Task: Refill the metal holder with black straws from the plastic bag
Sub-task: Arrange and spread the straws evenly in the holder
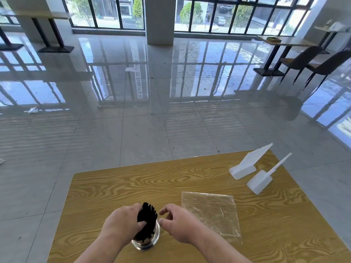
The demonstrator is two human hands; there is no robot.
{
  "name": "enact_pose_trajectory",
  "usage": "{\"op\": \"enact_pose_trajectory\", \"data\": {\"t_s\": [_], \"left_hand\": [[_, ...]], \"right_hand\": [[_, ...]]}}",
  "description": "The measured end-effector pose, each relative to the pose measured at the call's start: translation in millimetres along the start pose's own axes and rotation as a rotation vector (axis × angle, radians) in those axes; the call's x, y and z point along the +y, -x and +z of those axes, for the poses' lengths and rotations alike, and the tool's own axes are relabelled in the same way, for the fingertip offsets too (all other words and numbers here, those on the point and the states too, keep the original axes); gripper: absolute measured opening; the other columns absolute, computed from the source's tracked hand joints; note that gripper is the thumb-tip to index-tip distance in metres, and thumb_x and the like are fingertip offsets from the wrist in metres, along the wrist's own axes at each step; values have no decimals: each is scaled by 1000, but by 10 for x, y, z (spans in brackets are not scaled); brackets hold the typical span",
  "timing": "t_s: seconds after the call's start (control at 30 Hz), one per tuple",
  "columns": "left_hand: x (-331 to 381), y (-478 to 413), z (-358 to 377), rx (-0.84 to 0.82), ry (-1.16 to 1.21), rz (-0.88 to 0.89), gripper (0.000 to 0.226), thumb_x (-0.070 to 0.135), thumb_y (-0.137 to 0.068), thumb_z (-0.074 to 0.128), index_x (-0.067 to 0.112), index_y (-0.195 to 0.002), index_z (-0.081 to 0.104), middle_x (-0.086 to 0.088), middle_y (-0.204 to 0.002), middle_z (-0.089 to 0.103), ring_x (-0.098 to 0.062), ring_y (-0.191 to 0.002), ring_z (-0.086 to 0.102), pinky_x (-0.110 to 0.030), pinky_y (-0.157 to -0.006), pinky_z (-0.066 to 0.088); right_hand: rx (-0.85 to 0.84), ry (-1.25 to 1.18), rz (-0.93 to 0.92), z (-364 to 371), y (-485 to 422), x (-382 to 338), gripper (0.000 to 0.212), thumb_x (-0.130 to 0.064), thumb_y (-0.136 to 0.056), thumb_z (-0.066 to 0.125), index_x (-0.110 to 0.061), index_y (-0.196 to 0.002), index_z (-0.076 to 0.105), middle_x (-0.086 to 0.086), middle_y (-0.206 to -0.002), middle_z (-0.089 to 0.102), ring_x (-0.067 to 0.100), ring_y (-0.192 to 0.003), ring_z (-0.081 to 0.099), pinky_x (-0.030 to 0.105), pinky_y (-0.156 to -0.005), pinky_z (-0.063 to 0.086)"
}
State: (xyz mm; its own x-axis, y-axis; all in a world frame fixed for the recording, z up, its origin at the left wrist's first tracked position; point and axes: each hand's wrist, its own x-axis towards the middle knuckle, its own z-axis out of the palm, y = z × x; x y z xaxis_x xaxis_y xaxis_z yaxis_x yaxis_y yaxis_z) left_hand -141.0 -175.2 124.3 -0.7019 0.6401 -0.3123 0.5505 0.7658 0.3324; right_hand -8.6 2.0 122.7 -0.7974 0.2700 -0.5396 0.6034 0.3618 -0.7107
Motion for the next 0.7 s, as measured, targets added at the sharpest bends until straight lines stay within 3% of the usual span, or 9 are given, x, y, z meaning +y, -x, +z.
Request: {"op": "enact_pose_trajectory", "data": {"t_s": [0.2,0.53,0.7], "left_hand": [[21,10,-38,13,1,-1,7,43,-91,60,37,-90,64,19,-81,65,-2,-79,62,-19,-63,44],[35,1,-202,22,-6,31,7,39,-94,64,34,-94,69,13,-89,69,-6,-85,64,-23,-75,53],[65,-12,-344,35,-15,28,8,39,-93,66,33,-95,71,14,-89,68,-5,-86,63,-18,-66,43]], "right_hand": [[0,0,-7,-9,28,-2,33,-50,-100,64,-36,-130,64,-10,-103,71,7,-86,67,30,-81,60],[14,3,3,-3,27,-8,28,-50,-100,65,-35,-124,67,-11,-99,73,6,-85,70,26,-76,59],[9,-14,11,-16,18,-33,26,-49,-99,64,-37,-121,67,-10,-98,74,7,-84,70,32,-79,63]]}}
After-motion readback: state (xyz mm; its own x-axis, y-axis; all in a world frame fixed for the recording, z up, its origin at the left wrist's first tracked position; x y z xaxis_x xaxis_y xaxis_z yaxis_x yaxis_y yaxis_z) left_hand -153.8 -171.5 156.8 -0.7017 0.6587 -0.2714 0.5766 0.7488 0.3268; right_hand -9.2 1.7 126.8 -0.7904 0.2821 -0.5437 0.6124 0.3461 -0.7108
